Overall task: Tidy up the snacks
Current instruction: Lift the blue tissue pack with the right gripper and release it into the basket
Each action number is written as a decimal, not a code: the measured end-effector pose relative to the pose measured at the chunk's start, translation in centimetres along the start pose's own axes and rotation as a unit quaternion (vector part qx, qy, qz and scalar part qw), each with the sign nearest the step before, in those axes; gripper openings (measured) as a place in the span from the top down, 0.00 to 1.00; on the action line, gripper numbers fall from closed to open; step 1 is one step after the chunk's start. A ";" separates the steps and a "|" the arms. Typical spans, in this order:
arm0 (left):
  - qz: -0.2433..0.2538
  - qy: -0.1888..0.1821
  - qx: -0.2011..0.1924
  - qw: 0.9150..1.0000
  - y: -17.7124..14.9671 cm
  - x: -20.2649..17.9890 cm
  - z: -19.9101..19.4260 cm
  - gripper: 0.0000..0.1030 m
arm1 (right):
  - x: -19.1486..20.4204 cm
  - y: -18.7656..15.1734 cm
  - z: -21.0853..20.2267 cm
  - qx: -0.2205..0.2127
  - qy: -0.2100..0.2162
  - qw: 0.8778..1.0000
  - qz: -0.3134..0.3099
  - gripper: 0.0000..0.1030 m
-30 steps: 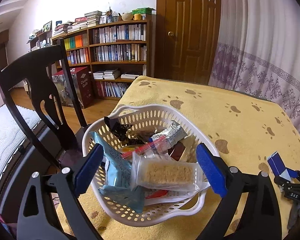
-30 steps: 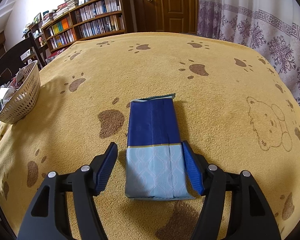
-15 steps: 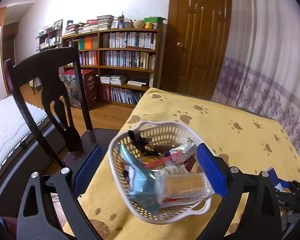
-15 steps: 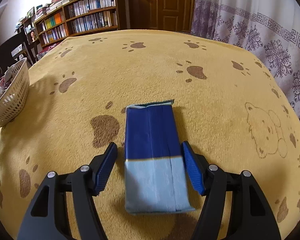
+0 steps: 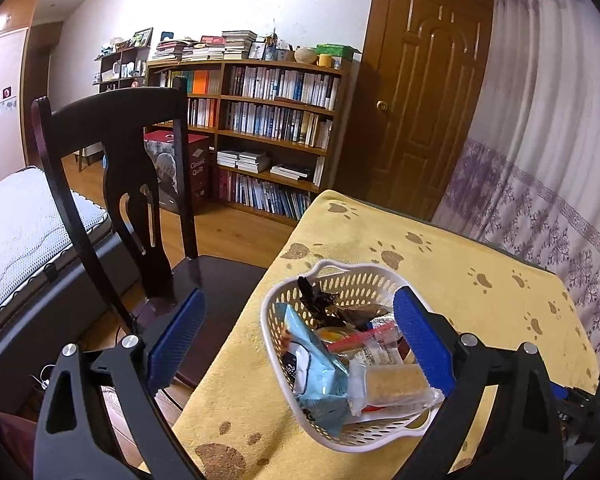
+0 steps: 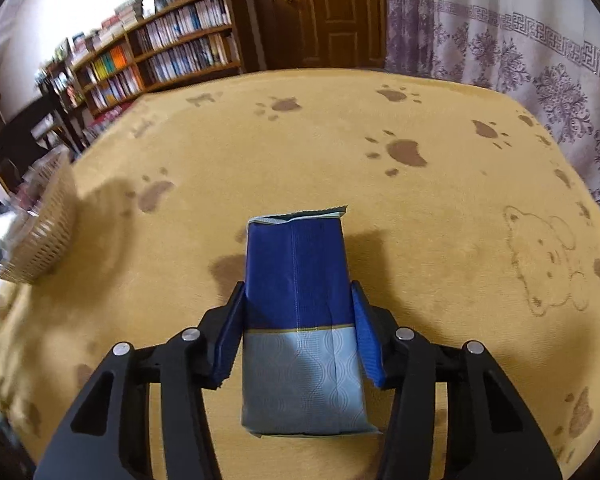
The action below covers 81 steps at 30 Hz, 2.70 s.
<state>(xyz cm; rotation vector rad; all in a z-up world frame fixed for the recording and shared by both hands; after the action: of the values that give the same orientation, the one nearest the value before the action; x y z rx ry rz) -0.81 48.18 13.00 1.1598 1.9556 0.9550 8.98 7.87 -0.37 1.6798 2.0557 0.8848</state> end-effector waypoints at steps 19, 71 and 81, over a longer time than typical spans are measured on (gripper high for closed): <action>-0.016 0.025 -0.031 0.999 1.3 2.1 -1.7 0.07 | 17.3 7.2 -3.5 -0.025 0.153 0.985 -0.081 0.51; -0.020 0.006 -0.041 0.999 1.8 1.7 -3.0 0.04 | 23.3 8.0 -1.9 -0.036 0.174 0.981 -0.074 0.36; 0.031 0.039 -0.056 0.997 1.4 -0.3 -3.8 0.03 | 20.9 4.2 -3.6 -0.049 0.148 0.984 -0.085 0.21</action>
<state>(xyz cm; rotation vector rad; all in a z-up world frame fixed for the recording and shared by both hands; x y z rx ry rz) -3.27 47.44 16.16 1.1397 1.9110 1.1436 4.91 27.56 7.60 1.3655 2.2611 1.2159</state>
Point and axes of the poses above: each gripper's, at about its wrist camera, not at the fingertips, and z roughly the way its jaws point, x to its left, y to its top, the point moved 4 cm from there along z, roughly the way its jaws point, and after that the axes turned 2 degrees about -z, right-handed, at the moved point
